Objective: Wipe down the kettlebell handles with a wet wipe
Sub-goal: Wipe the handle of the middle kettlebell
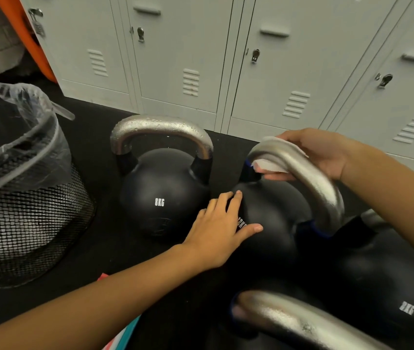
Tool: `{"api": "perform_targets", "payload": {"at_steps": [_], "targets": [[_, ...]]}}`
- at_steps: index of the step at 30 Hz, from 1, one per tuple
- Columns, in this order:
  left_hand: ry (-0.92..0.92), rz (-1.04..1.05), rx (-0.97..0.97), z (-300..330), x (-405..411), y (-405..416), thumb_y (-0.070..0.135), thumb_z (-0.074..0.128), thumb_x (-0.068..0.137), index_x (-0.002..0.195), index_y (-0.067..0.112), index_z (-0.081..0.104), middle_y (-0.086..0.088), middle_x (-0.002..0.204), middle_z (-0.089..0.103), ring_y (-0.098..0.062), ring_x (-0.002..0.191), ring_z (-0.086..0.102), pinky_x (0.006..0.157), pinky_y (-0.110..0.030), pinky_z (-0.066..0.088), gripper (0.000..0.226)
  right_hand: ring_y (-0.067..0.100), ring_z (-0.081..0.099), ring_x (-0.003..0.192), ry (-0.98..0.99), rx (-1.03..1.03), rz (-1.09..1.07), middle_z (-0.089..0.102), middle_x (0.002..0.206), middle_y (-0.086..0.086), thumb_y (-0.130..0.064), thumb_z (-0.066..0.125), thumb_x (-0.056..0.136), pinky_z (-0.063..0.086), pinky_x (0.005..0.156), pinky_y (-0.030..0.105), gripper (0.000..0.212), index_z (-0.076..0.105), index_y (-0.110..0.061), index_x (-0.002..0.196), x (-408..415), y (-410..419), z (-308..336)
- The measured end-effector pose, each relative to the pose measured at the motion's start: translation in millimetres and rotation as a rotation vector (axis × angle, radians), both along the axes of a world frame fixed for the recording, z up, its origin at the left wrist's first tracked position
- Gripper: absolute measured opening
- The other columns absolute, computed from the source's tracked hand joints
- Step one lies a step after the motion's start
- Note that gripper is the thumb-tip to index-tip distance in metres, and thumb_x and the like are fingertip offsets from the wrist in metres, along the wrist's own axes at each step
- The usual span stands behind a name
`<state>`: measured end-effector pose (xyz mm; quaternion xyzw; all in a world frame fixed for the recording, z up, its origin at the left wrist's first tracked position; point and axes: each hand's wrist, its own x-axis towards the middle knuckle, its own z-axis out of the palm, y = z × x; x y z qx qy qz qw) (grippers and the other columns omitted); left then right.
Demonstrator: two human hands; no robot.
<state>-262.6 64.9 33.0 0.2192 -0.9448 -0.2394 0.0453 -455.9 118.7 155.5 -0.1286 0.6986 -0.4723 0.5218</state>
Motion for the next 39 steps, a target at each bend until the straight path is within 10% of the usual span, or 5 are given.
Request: {"api": "perform_targets", "payload": {"at_steps": [8,18,24,34,39], "targets": [[-0.003,0.010,0.005,0.6,-0.2,1.1,0.063,0.035,0.092,0.154,0.018,0.008,0.003,0.155,0.018,-0.018,0.141,0.022,0.113,-0.038,0.027,0.082,0.019,0.069,0.064,-0.105,-0.143,0.007,0.069,0.077,0.012,-0.028,0.052,0.097,0.062,0.069,0.043,0.027,0.065,-0.005,0.104,-1.4,29.3,-7.1],[-0.007,0.014,0.024,1.2,-0.9,0.9,0.063,0.036,0.092,0.154,0.018,0.007,0.003,0.155,0.018,-0.017,0.141,0.023,0.114,-0.037,0.027,0.082,0.021,0.073,0.077,0.026,-0.045,0.090,0.074,0.098,0.017,-0.038,0.045,0.103,0.062,0.068,0.033,0.044,0.065,-0.001,0.114,6.8,27.6,5.7],[-0.018,0.006,0.056,4.6,-2.7,1.4,0.061,0.038,0.093,0.154,0.016,0.007,0.002,0.155,0.018,-0.018,0.141,0.021,0.115,-0.039,0.026,0.082,0.017,0.062,0.094,0.881,0.053,0.271,0.067,0.104,0.000,-0.049,0.035,0.103,0.050,0.085,0.034,0.041,0.063,-0.020,0.112,27.8,60.5,-1.7],[-0.017,0.009,0.065,6.7,-2.2,1.5,0.061,0.040,0.092,0.154,0.017,0.009,0.001,0.155,0.019,-0.019,0.141,0.023,0.115,-0.041,0.026,0.082,0.024,0.050,0.116,1.440,0.026,0.478,0.048,0.138,0.006,-0.035,0.036,0.105,0.040,0.094,0.036,0.056,0.016,-0.028,0.157,43.2,73.5,-15.6],[-0.038,0.002,0.054,9.2,-2.7,2.4,0.060,0.039,0.093,0.154,0.017,0.009,0.001,0.155,0.019,-0.020,0.140,0.025,0.114,-0.040,0.026,0.081,0.043,0.060,0.111,1.917,-0.067,0.562,0.048,0.144,0.022,-0.019,0.060,0.090,0.053,0.088,0.046,0.051,0.053,-0.014,0.141,40.4,110.0,-30.2]]}}
